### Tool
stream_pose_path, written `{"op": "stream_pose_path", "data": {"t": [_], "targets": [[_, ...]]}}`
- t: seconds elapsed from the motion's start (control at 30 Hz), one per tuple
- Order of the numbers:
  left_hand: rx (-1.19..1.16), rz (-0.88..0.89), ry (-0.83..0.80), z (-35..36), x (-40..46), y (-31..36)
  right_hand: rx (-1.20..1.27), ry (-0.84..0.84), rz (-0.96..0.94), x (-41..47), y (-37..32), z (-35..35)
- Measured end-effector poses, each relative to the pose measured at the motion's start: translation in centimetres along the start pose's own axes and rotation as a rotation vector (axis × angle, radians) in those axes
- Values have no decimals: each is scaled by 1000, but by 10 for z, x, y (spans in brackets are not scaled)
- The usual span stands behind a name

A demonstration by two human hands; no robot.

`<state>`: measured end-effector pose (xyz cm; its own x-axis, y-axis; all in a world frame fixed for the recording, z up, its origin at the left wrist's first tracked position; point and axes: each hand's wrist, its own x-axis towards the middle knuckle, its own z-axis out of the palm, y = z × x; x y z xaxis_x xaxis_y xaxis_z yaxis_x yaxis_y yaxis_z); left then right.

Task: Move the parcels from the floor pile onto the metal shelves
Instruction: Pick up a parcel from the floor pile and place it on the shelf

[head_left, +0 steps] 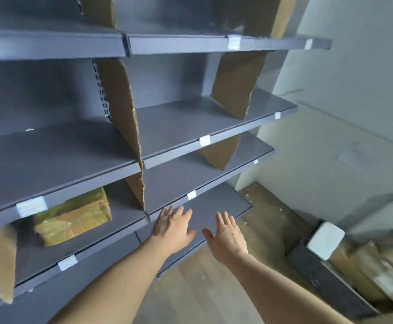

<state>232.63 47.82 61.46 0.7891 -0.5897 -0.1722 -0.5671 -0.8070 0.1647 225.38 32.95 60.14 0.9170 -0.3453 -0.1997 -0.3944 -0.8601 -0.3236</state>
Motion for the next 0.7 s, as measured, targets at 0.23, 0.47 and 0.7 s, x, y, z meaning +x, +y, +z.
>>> {"op": "stream_pose_path", "data": {"t": [0.23, 0.47, 0.7], "targets": [[2, 220, -86, -21, -6, 202, 94, 162, 315, -107, 173, -91], [33, 420, -90, -17, -29, 389, 178, 306, 576, -229, 326, -147], [113, 604, -107, 6, -50, 519, 242, 373, 750, -311, 424, -173]]}}
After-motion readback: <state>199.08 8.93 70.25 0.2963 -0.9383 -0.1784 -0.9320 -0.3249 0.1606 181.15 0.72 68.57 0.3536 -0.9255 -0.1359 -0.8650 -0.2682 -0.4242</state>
